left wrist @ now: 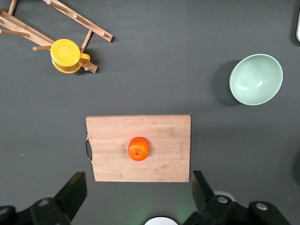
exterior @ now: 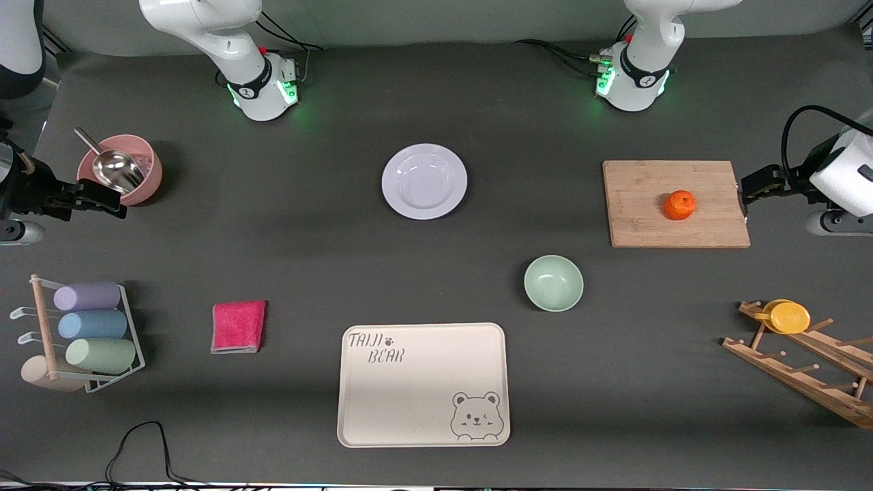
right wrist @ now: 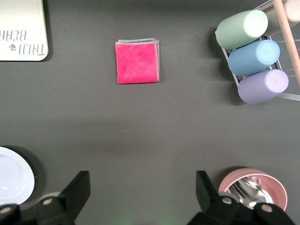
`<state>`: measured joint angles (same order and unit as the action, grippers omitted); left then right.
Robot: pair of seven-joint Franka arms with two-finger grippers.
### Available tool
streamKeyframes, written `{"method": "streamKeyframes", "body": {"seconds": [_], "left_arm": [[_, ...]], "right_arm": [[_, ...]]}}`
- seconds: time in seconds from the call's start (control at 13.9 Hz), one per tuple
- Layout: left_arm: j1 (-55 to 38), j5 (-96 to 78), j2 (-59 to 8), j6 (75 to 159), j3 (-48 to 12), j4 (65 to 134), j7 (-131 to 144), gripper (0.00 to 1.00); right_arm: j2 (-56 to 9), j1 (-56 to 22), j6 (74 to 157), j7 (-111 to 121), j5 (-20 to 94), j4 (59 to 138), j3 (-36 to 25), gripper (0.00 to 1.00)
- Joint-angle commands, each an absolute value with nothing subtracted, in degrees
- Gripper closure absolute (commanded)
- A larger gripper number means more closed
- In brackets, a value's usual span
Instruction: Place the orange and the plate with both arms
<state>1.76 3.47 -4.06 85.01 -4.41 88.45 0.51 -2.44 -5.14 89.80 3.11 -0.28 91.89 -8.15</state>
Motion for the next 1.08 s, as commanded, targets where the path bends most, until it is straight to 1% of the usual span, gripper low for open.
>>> {"method": "streamKeyframes", "body": {"seconds": [0.0,0.79,1.0], "left_arm": [[0.27,4.22,-5.10,83.23,-3.43,86.13,1.41,0.00],[1.14,4.48,-7.56,83.85,-3.43,86.05,0.26,0.00],[2.10,4.40,-7.21,82.88,-2.73,86.31,0.09,0.00]], "right_arm": [[-1.32,-5.45,89.03,1.85,-0.17,92.37,-8.26,0.00],[-0.88,-5.54,87.98,1.85,-0.18,92.29,-8.26,0.00],[2.19,-5.80,86.40,1.85,-0.18,93.60,-8.17,0.00]]}}
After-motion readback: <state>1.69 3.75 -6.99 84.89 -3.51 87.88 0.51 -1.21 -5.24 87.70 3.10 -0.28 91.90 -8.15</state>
